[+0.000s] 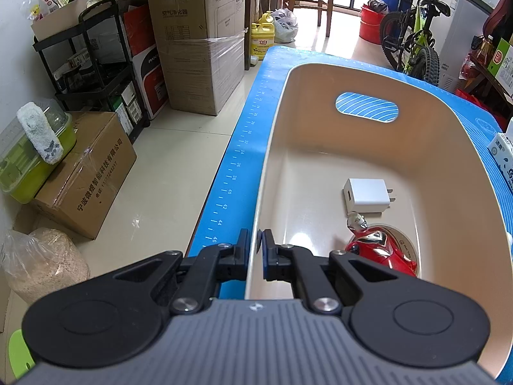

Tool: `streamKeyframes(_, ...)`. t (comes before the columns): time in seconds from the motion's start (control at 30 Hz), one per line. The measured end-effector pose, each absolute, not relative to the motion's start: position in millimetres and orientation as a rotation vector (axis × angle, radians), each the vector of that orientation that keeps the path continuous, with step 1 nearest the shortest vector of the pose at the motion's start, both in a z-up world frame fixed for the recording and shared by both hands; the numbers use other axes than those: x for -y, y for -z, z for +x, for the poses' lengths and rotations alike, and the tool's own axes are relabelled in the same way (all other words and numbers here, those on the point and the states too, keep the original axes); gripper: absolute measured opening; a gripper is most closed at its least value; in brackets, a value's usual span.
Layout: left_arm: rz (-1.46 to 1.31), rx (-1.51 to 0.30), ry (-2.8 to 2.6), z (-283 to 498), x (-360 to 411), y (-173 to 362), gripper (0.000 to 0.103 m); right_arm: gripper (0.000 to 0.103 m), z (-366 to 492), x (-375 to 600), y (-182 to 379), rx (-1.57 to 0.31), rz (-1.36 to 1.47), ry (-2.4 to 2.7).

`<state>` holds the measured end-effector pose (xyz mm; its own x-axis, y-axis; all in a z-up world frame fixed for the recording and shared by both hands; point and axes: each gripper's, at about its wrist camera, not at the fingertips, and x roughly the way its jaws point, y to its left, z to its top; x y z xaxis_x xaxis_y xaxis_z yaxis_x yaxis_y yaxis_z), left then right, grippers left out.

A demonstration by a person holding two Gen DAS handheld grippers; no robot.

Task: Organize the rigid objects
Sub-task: 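Move the right gripper toward the white pill bottle on the mat, then grasp the white pill bottle with the right gripper and drop it into the basket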

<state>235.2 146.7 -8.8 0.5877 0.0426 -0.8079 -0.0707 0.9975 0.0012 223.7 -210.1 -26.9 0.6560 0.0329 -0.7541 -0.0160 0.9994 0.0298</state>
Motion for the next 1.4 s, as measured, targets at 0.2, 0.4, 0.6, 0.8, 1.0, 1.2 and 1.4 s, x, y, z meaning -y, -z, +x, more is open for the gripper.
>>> streamKeyframes(0.2, -0.033, -0.940, -0.067, 235, -147, 9, 0.009, 0.079, 229, 209, 54, -0.912, -0.024, -0.023)
streamKeyframes(0.4, -0.032, -0.940, -0.066, 235, -147, 9, 0.009, 0.079, 243, 200, 63, -0.920, -0.081, -0.070)
streamKeyframes(0.6, -0.032, -0.940, -0.067, 235, -146, 9, 0.009, 0.077, 260, 197, 73, -0.930, -0.150, -0.121)
streamKeyframes(0.8, -0.032, -0.940, -0.067, 235, -146, 9, 0.009, 0.064, 248, 193, 71, -0.901, -0.154, -0.199)
streamKeyframes(1.0, -0.033, -0.940, -0.066, 235, -146, 9, 0.009, 0.063, 239, 195, 52, -0.835, -0.130, -0.157)
streamKeyframes(1.2, -0.034, -0.940, -0.066, 235, -146, 9, 0.009, 0.063, 239, 176, 5, -0.707, -0.114, -0.171)
streamKeyframes(1.4, -0.034, -0.940, -0.066, 235, -146, 9, 0.009, 0.063, 239, 144, -32, -0.624, -0.107, -0.236)
